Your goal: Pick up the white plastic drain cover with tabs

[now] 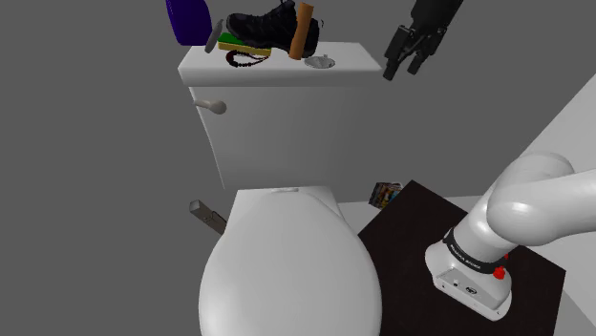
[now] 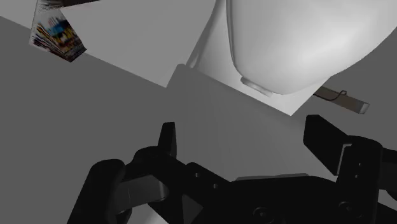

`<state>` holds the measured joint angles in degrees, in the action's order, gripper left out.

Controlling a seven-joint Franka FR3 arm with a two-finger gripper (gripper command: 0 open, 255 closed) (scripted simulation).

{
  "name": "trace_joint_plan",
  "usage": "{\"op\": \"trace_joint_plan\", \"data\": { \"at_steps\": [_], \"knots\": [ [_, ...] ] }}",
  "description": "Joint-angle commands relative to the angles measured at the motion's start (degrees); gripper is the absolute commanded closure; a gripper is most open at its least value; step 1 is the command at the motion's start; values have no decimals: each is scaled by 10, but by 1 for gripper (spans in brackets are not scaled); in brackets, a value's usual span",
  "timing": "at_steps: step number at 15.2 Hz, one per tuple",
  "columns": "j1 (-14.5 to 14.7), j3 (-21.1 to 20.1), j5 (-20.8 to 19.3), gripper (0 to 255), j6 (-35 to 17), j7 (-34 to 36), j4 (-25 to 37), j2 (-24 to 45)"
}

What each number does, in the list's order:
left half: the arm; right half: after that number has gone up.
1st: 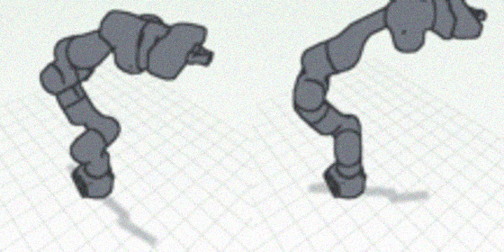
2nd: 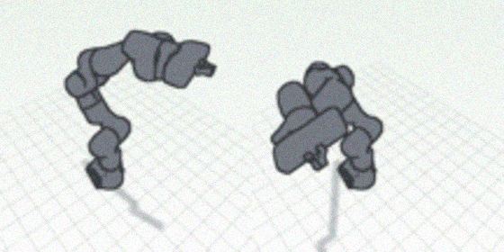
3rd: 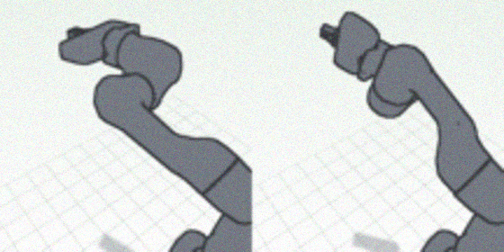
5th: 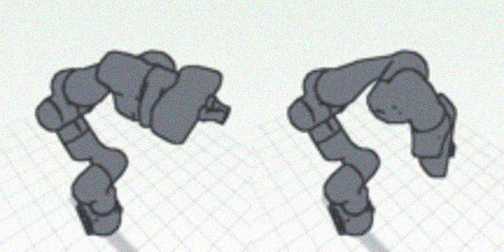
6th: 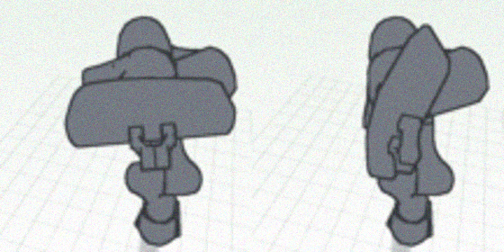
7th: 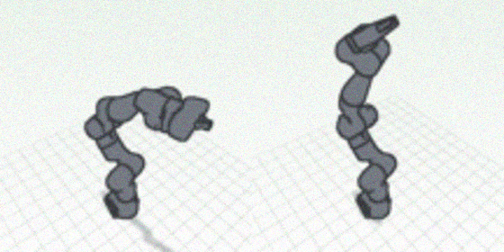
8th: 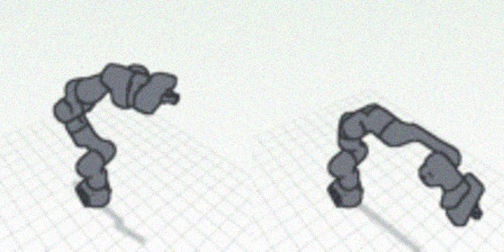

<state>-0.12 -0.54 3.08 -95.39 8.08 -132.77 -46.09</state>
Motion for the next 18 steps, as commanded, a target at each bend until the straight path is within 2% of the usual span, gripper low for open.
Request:
{"op": "trace_joint_plan", "data": {
  "at_steps": [1, 5, 10, 16, 18],
  "knots": [
    [0, 0, 0, 0, 0, 0, 0, 0],
    [46, 48, -22, 0, 11, -157, 99, 114],
    [97, 86, -29, 0, 48, -348, 244, 258],
    [136, 93, -24, 0, 118, -562, 442, 426],
    [136, 92, -25, 0, 112, -569, 438, 429]
  ]
}}
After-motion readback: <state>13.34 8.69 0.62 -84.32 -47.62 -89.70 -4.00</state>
